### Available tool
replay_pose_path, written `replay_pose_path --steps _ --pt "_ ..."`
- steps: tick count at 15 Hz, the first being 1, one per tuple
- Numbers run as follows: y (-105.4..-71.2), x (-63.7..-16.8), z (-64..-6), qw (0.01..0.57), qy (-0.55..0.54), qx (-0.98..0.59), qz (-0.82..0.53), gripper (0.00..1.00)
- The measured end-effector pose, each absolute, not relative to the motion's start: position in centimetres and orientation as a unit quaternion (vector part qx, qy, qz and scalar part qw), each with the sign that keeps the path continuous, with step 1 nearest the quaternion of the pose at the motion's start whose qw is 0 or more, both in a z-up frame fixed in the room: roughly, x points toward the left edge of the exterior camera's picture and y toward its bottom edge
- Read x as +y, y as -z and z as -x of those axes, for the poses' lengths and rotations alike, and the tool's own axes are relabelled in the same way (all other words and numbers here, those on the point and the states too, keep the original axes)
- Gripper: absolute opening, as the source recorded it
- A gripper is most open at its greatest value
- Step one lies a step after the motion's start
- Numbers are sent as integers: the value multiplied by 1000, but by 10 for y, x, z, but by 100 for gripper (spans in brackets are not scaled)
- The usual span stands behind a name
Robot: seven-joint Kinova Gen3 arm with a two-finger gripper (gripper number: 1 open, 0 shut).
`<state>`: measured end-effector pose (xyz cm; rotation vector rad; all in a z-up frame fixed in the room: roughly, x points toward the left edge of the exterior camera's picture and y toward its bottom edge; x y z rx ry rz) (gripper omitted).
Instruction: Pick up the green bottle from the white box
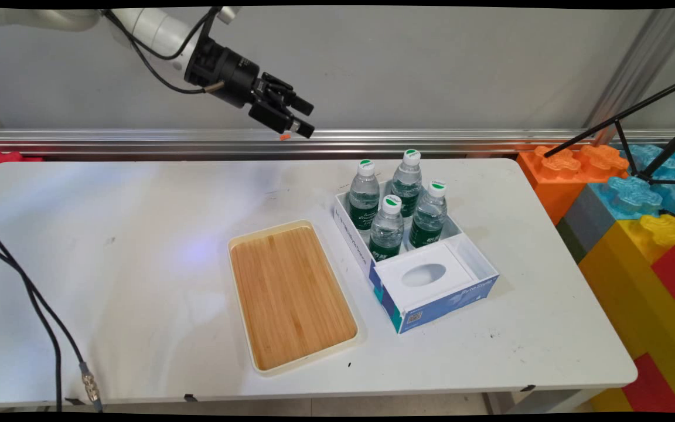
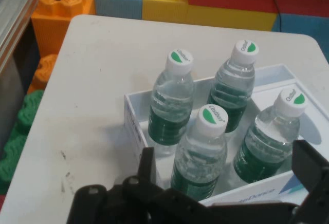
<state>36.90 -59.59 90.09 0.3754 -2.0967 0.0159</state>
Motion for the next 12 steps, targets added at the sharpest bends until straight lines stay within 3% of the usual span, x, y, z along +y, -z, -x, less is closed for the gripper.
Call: replay_pose_path --steps 12 --pt "-838 -606 -384 502 1 -858 -113 100"
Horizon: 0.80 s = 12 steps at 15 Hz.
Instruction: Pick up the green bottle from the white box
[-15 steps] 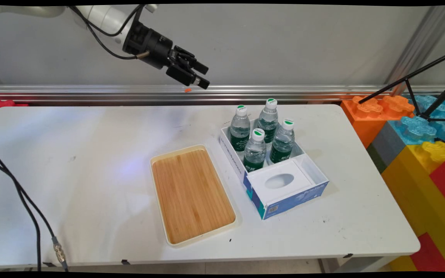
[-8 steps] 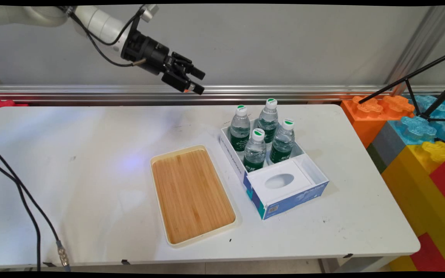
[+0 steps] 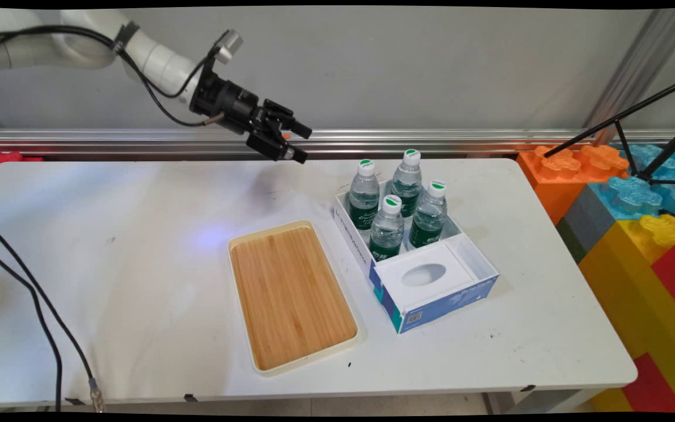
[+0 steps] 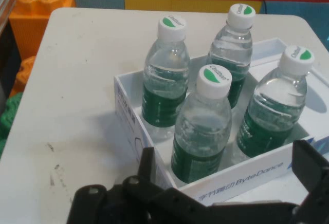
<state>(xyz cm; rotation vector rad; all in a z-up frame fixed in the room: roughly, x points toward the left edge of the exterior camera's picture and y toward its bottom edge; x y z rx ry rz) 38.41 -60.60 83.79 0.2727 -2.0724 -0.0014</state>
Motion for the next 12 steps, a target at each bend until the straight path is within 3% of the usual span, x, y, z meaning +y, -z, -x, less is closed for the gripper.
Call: replay_pose_path --steps 12 --pt "-778 -597 -373 518 -10 -847 -118 100"
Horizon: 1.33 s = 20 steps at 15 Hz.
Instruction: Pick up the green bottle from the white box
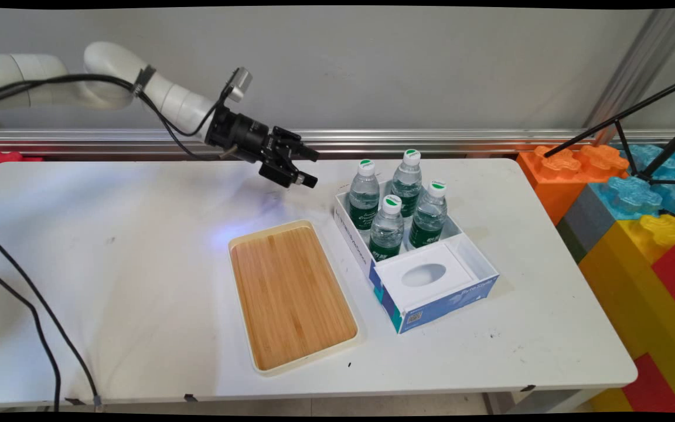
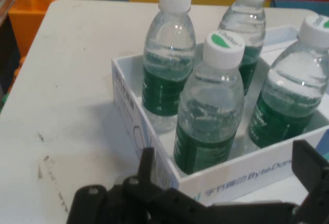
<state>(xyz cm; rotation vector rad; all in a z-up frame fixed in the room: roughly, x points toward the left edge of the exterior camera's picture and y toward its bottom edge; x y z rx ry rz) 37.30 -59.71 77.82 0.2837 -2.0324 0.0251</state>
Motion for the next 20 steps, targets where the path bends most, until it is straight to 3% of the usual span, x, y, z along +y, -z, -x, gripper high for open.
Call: replay_pose_path --steps 20 --pt "-734 -593 -335 554 -18 -828 -90 100"
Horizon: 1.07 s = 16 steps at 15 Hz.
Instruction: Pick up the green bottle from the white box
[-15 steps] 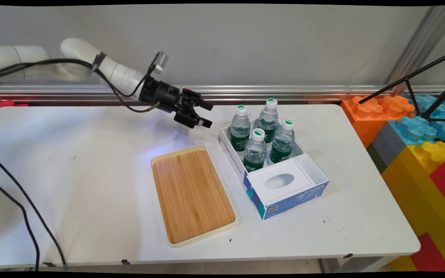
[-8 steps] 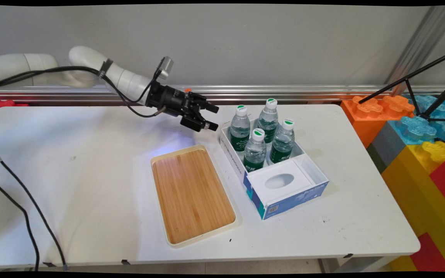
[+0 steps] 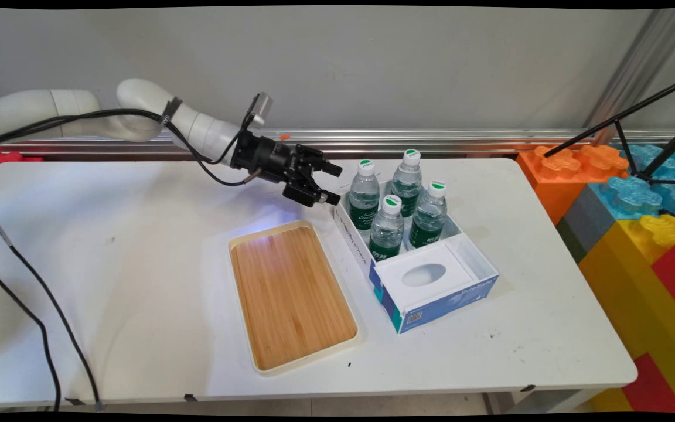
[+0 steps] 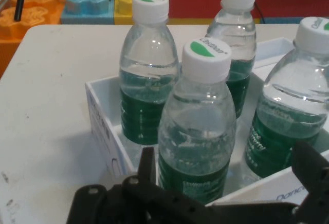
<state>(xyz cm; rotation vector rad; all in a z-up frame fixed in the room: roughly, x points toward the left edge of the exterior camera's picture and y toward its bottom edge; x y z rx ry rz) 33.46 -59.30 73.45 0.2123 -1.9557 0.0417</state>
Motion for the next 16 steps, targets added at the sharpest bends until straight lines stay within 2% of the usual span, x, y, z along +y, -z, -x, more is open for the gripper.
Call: replay_pose_path --steps 16 --pt "-714 -598 -287 549 -44 -831 -74 100"
